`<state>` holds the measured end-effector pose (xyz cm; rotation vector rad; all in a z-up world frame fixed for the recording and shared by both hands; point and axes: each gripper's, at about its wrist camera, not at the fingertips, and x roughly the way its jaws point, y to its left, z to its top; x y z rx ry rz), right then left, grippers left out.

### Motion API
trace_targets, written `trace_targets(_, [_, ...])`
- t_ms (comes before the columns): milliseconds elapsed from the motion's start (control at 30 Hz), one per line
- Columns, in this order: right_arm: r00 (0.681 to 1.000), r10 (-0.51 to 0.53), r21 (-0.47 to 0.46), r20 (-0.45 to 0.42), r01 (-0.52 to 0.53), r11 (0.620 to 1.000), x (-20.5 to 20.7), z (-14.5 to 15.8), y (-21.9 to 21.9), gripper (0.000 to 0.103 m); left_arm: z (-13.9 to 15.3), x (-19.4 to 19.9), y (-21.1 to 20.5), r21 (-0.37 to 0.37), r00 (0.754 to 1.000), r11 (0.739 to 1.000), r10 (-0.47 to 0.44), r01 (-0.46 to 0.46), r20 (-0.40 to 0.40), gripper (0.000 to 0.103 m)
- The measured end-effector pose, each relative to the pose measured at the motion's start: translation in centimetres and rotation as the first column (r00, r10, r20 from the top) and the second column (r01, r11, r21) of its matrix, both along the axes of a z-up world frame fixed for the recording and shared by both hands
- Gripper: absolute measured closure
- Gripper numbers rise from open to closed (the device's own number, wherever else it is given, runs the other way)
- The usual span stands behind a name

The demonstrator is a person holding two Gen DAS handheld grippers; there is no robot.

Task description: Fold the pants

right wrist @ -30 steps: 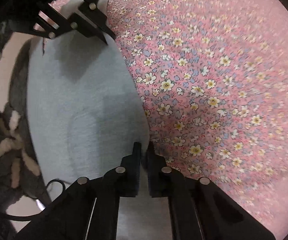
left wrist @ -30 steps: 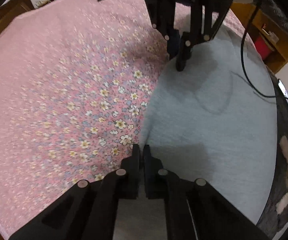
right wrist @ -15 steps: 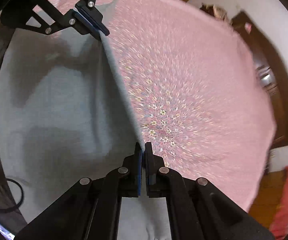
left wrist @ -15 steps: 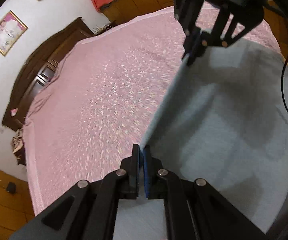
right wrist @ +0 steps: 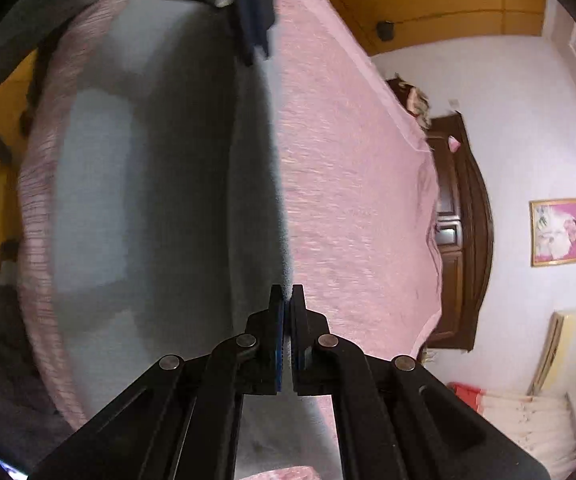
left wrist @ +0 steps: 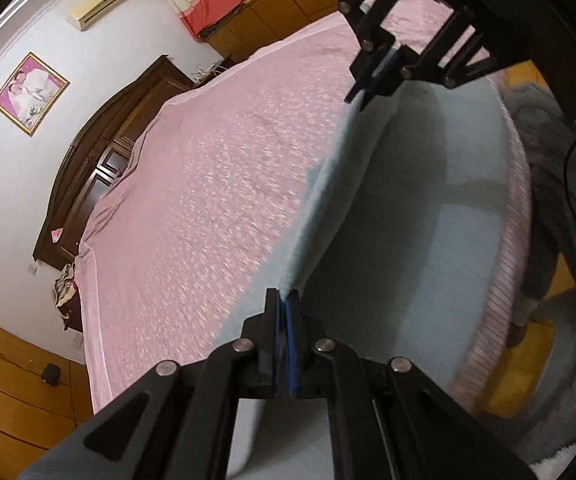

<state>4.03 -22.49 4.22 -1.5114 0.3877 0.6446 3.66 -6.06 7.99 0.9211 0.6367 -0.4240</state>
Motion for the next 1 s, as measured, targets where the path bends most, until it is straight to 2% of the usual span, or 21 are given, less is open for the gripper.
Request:
trace_targets(100, [1.000,0.001,0.007,-0.017,-0.001,1.000,-1.5,-1.4,-0.3,0.099,-1.0,-2.3,-0.2,0.014,1.000,1.000,-0.004,0.005,-0.029,0.101])
trace_targets(267, [1.000,0.000,0.000,-0.027,0.000,1.000,-1.8,-2.7,-1.1,0.099,-2.9,-4.8,-0.6,0.019,0.998,1.000,-0.005,0.006,-0.059,0.101])
trace_targets(400, [0.999,0.012,-0.025,0.043,-0.011,1.000,-2.7,-4.4,-0.9,0.099,-4.4,-6.2,-0.6,0.036,0.998,0.999,-0.014,0.016,-0.061,0.101])
trace_targets(567, [0.974,0.104,-0.118,0.203,-0.081,0.990,-6.4,-8.8,-1.1,0.099,-5.9,-6.5,-0.7,0.045,0.998,0.999,-0.003,0.006,-0.067,0.101])
trace_targets(733, [0.962,0.132,-0.145,0.239,-0.099,0.984,-7.7,-11.2,-1.8,0.099,-7.5,-6.6,-0.6,0.046,0.995,0.999,-0.003,0.007,-0.102,0.101])
trace_targets(933, [0.967,0.118,-0.136,0.225,-0.088,0.987,-8.3,-10.5,-2.5,0.100,-9.5,-7.8,-1.5,0.153,0.996,0.986,-0.050,0.060,-0.068,0.101])
trace_targets(1000, [0.964,0.132,-0.156,0.229,-0.097,0.983,-10.0,-11.3,-3.1,0.100,-10.1,-8.2,-2.0,0.193,0.997,0.979,-0.058,0.067,-0.051,0.101])
